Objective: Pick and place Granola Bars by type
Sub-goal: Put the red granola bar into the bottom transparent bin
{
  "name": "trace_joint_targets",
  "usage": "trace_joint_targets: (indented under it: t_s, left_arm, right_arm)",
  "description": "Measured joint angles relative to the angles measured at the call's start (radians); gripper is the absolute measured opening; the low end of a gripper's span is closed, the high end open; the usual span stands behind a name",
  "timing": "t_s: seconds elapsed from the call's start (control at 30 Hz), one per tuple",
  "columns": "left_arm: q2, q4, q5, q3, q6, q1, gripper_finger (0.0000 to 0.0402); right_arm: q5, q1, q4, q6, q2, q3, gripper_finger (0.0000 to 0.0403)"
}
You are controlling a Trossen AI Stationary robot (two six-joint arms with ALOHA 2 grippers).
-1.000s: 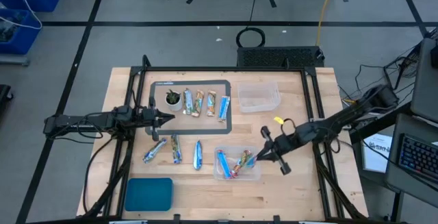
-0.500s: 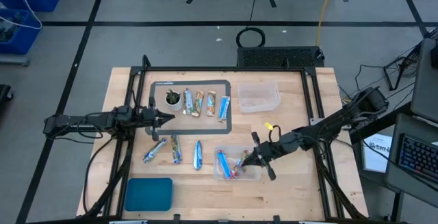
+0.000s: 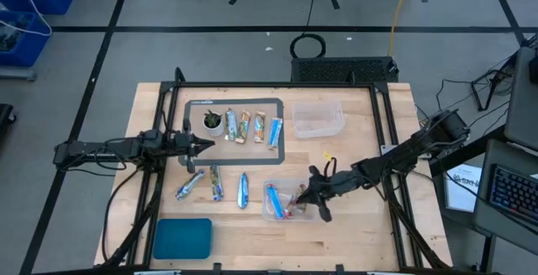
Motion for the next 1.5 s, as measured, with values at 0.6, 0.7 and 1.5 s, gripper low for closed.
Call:
trace_joint_targets:
  t_s: [0.6,0.7,1.5]
  left_arm:
    - [0.000,0.000,0.000,0.000,0.000,0.000,0.0024]
    - [0.000,0.000,0.000,0.000,0.000,0.000,0.0024]
    - [0.000,0.000,0.000,0.000,0.000,0.000,0.0024]
  right_arm:
    - [0.107,-0.064,-0.097,-0.002,0.008,0.000,0.0000]
    - [0.106,-0.064,-0.069,-0.036,0.008,0.000,0.0000]
    - [-0.031,-0.021,-0.085,0.230,0.003,-0.001,0.0000]
